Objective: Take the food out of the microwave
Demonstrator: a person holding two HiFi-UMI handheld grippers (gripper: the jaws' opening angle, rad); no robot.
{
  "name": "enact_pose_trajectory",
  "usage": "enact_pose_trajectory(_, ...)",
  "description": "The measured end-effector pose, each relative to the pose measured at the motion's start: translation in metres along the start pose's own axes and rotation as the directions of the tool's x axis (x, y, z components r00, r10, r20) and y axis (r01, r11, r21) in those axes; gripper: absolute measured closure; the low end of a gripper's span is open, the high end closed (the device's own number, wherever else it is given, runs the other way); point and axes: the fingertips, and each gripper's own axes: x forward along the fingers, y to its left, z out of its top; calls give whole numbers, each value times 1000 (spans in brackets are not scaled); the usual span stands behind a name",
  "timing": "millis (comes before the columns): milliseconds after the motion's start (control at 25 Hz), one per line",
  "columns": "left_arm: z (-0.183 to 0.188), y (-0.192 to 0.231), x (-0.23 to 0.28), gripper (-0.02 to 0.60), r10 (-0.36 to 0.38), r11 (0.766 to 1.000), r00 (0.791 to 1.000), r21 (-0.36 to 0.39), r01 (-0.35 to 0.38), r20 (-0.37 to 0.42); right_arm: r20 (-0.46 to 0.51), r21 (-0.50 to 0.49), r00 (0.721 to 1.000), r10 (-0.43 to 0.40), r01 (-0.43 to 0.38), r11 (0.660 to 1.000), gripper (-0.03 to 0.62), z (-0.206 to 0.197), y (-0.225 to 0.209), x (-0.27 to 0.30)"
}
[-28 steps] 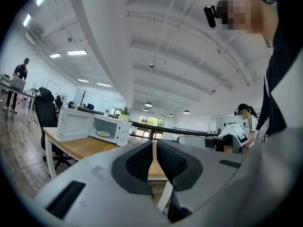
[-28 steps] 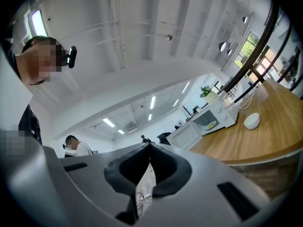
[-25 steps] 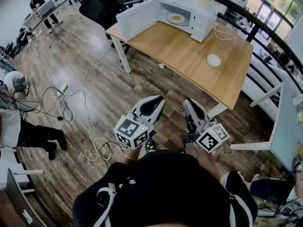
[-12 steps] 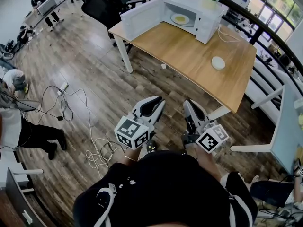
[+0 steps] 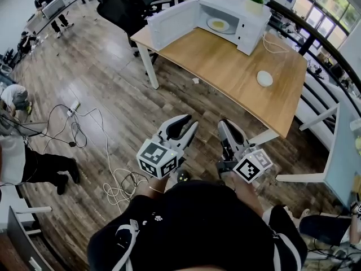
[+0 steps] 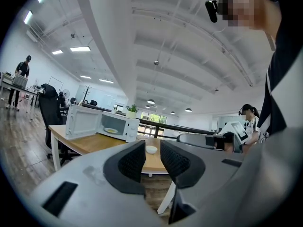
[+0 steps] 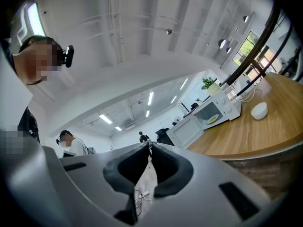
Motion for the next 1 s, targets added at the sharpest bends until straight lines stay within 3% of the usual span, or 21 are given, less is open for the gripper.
enact_pose_trajectory(600, 2, 44, -16, 502, -47, 999, 999, -19, 47, 0, -3, -27, 998, -68, 68, 997, 542, -21, 11, 35)
enact_pose_trajectory(1000, -1, 49, -1, 502, -82, 996, 997, -42, 81, -9, -9, -29, 994, -110, 110, 994, 528, -19, -2, 36)
